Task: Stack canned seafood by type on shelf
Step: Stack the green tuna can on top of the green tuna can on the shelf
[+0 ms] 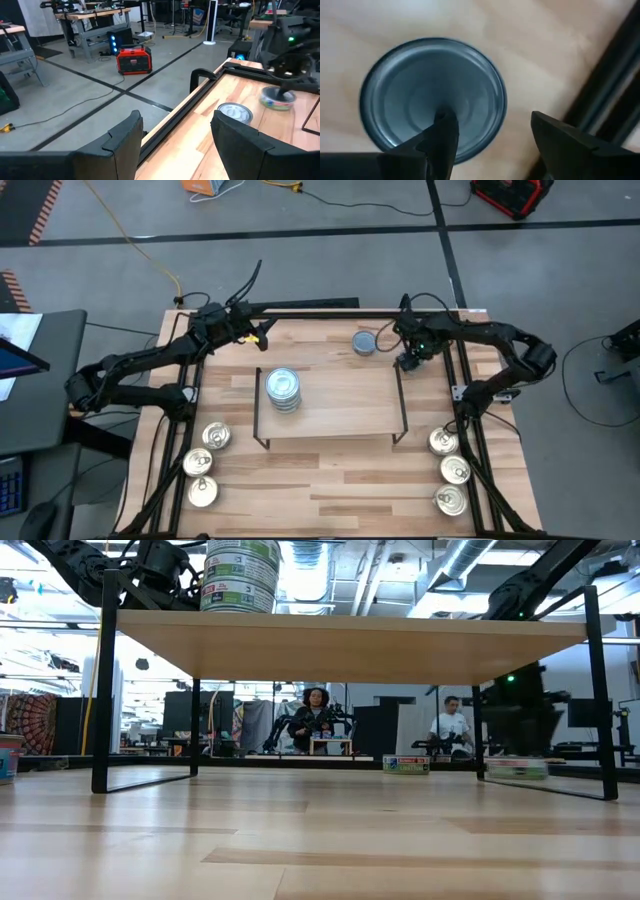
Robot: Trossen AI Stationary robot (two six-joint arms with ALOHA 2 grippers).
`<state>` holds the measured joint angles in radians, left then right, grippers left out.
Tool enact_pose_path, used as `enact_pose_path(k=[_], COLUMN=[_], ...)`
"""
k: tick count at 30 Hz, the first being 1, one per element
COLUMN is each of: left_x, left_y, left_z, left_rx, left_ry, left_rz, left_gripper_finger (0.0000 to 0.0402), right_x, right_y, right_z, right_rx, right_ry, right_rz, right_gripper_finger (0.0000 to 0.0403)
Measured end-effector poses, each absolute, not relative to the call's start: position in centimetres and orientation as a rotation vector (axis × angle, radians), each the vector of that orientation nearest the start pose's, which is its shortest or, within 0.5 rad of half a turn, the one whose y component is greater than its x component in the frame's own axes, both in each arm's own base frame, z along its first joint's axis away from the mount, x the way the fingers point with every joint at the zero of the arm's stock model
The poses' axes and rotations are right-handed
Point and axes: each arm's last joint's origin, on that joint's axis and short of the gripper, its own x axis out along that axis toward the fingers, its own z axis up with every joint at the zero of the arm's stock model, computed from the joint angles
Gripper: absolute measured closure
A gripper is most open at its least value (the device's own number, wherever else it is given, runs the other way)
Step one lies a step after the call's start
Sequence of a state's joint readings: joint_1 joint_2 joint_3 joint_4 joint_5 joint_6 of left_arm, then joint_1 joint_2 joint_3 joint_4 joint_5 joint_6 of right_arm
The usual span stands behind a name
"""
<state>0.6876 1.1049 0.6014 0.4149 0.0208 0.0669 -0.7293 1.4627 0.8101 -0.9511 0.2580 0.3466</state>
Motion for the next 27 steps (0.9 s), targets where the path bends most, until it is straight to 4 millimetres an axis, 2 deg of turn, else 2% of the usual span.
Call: enact_pose_path(k=[6,9,12,16,20,24,27], left_x=[18.7,18.7,18.7,18.7,18.8,18.8,18.8], left_y=[15.3,15.3,15.3,15.2,15.2,15.2,15.2], left_z=[26.5,26.5,26.5,26.5,26.5,26.5,26.5], left_rx=[0.033,0.037,0.022,0.017,0.017,0.026,0.029], left_ry=[0.107,0.108,0.109,0.108,0.108,0.11,0.111], left_rz=[0.663,0.663,0.661,0.628,0.615,0.615,0.615], left_gripper_finger=[0.0178,0.0178,0.0178,0.0178,0.0178,0.0178,0.0178], right_x=[15.4,15.3,14.6,13.3,12.4,12.7,13.0], right_y=[-14.1,-14.5,-15.2,-16.7,-18.1,-18.5,-18.9], right_z=[18.8,19.9,20.4,19.9,18.9,18.4,18.1], right_rx=[0.596,0.541,0.533,0.587,0.626,0.651,0.688], right_ry=[1.422,1.319,1.294,1.31,1.351,1.38,1.378], right_rz=[-1.024,-0.999,-0.928,-0.826,-0.815,-0.779,-0.797], right_gripper_finger=[0.0122,0.0122,0.0122,0.0122,0.0125,0.0145,0.0176])
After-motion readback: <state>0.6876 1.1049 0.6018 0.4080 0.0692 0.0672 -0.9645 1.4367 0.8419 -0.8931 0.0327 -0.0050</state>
